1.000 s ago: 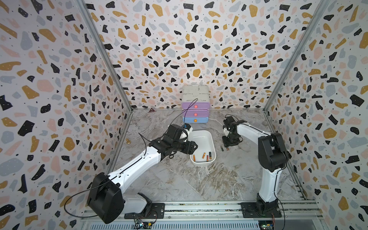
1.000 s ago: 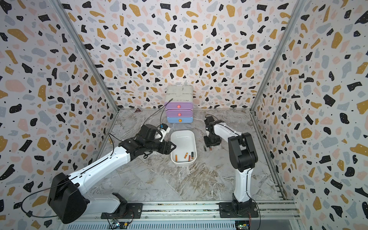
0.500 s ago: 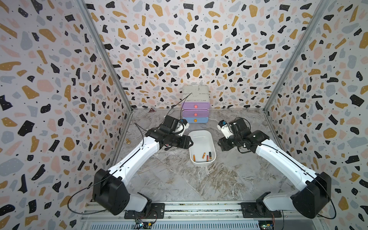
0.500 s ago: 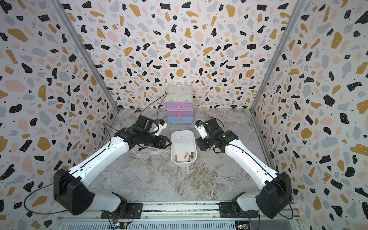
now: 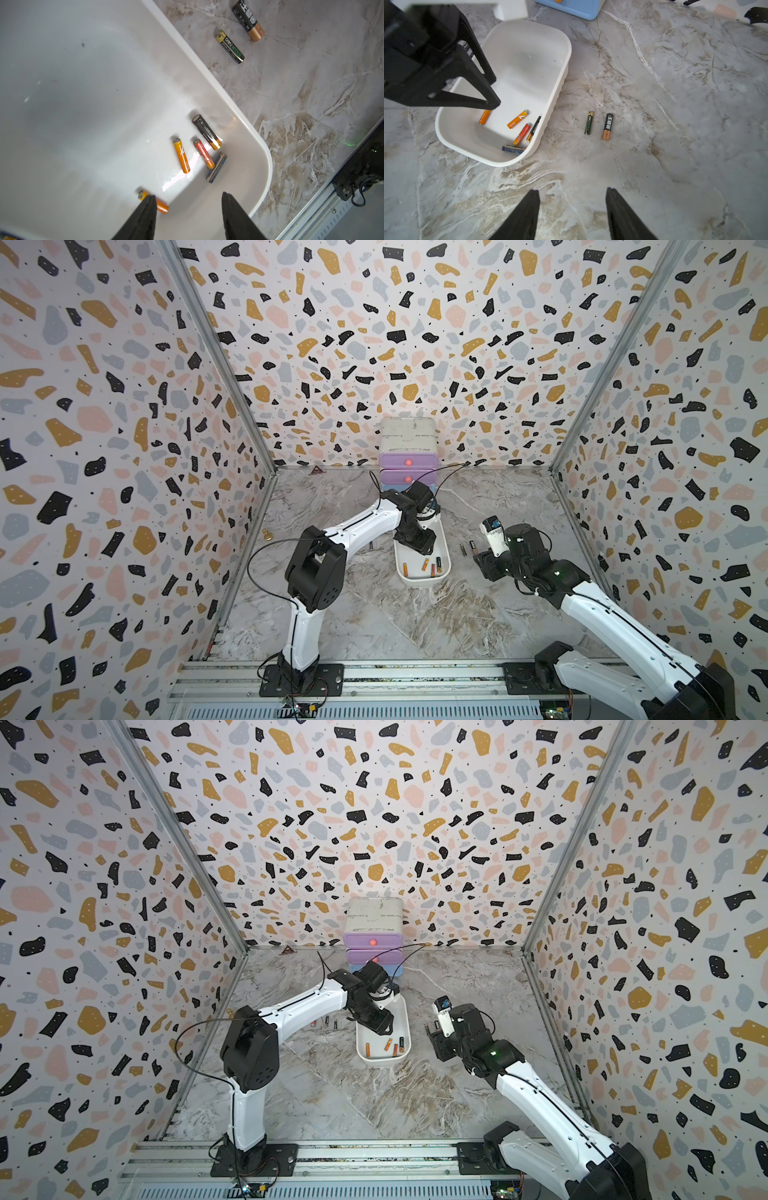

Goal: Take the batteries out of the storage box
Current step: Pick up the battery from the storage box.

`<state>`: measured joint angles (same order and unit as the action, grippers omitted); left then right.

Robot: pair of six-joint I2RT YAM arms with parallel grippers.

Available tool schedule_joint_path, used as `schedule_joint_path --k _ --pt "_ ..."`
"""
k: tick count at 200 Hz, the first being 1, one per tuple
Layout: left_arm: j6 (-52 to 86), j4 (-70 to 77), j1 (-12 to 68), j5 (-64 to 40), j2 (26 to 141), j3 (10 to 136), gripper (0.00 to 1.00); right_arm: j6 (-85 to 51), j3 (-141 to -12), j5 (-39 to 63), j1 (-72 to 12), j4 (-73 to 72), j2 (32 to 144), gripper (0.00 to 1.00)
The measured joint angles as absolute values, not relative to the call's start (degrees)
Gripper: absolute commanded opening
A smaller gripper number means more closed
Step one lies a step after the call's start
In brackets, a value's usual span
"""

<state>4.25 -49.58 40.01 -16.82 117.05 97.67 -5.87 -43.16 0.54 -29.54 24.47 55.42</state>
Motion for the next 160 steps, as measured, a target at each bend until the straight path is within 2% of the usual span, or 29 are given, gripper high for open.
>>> schedule_joint_path --k 58,126,147,160 --pt "8.03 -49.23 42.83 -14.87 123.50 100.14 0.55 -4.84 -43.00 0.14 -29.54 22.52 53.60 0.57" --pt "10.76 -49.34 44.45 -8.80 125.43 99.44 0.58 -4.67 -42.57 -0.58 -29.54 22.24 49.69 0.57" --pt "11.33 -49.08 44.80 -7.11 125.49 99.00 0.56 -4.64 -42.57 -0.64 -29.54 22.24 49.67 0.58" --pt "11.64 -48.75 44.95 -5.96 125.51 98.45 0.51 -4.62 -42.50 -0.69 -29.54 22.22 49.47 0.57"
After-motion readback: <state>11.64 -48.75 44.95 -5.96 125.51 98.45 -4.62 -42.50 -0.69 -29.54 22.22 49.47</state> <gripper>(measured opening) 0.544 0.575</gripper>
